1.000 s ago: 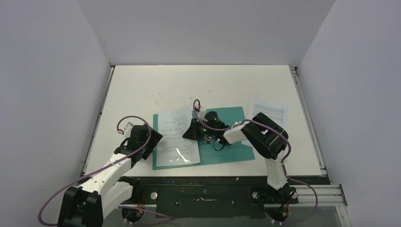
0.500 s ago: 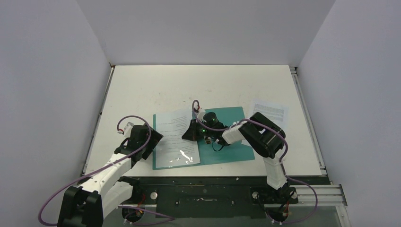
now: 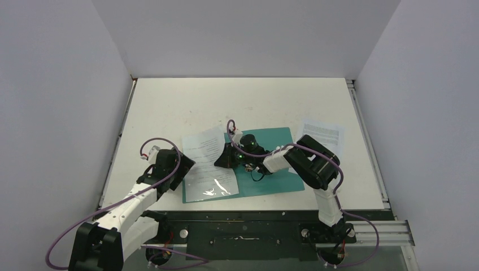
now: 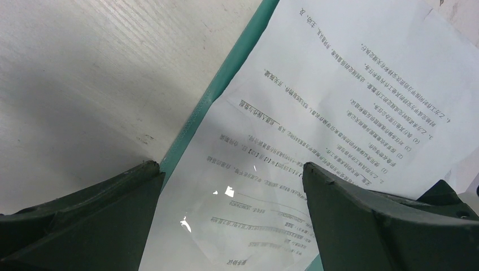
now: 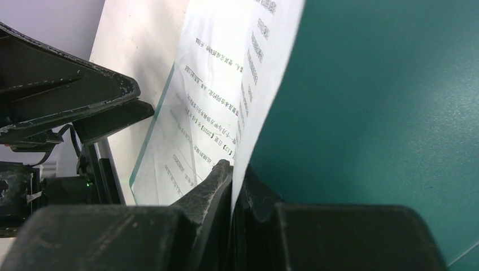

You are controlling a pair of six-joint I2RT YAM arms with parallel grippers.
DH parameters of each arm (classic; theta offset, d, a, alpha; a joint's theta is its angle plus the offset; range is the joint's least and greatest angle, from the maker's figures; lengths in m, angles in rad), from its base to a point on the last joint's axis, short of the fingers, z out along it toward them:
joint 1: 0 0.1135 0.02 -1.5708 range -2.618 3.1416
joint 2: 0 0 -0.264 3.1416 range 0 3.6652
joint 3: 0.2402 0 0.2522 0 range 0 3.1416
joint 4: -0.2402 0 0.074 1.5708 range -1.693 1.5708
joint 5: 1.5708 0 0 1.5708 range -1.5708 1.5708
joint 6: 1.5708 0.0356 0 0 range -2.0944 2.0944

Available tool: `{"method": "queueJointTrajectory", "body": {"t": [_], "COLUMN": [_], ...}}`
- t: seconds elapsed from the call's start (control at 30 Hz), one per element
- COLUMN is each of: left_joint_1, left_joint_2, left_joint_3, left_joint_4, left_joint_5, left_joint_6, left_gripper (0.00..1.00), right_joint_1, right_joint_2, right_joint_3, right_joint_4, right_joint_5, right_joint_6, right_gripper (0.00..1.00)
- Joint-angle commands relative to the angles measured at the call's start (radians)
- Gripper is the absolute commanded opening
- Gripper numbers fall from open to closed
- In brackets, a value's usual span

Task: Put the files into the folder

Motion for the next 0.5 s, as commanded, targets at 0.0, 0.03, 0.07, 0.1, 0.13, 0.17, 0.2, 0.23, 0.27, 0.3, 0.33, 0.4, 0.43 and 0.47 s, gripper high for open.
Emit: {"method": "queueJointTrajectory", "body": {"t": [0.0,0.03,0.07,0.1,0.13,0.17,0.2,0.23,0.27,0.3,0.33,0.4,0.43,0.47], "left_joint_1": [0.001,0.000,0.001,0.001,0.000,0.000,-0.001,0.001,0.000,-0.001,0.000,0.001,0.001,0.001], "left_joint_2": [0.016,0.016,0.014,0.013,0.012,0.012,0.010,0.010,0.008,0.007,0.006,0.003,0.003,0.002], "left_joint_3": [-0.016,-0.016,-0.017,-0.018,-0.018,-0.019,-0.019,-0.021,-0.021,-0.022,-0.022,-0.023,-0.023,-0.023], "left_joint_4": [-0.054,-0.054,-0.055,-0.056,-0.054,-0.054,-0.055,-0.054,-0.055,-0.056,-0.057,-0.058,-0.058,-0.058], "left_joint_5": [0.040,0.041,0.041,0.042,0.043,0.043,0.043,0.043,0.043,0.043,0.045,0.046,0.046,0.046], "left_joint_6": [0.007,0.007,0.007,0.007,0.007,0.007,0.006,0.006,0.006,0.006,0.006,0.006,0.006,0.006], "left_gripper": [0.96,0.96,0.96,0.96,0.96,0.96,0.96,0.96,0.96,0.96,0.96,0.96,0.97,0.96], "right_joint_1": [0.018,0.020,0.019,0.020,0.020,0.020,0.020,0.020,0.021,0.020,0.018,0.017,0.017,0.018], "right_joint_2": [0.015,0.016,0.017,0.019,0.020,0.021,0.021,0.021,0.019,0.018,0.018,0.016,0.016,0.014], "right_joint_3": [0.034,0.033,0.031,0.030,0.027,0.024,0.020,0.015,0.012,0.009,0.006,0.001,-0.002,-0.006], "right_joint_4": [0.069,0.074,0.077,0.077,0.080,0.084,0.086,0.085,0.085,0.082,0.077,0.079,0.078,0.081], "right_joint_5": [0.017,0.021,0.026,0.033,0.038,0.043,0.051,0.056,0.064,0.073,0.079,0.081,0.081,0.083], "right_joint_6": [0.016,0.024,0.035,0.042,0.051,0.061,0.070,0.076,0.081,0.086,0.088,0.093,0.096,0.100], "right_gripper": [0.05,0.05,0.05,0.05,0.05,0.05,0.05,0.05,0.05,0.05,0.05,0.05,0.05,0.05]}}
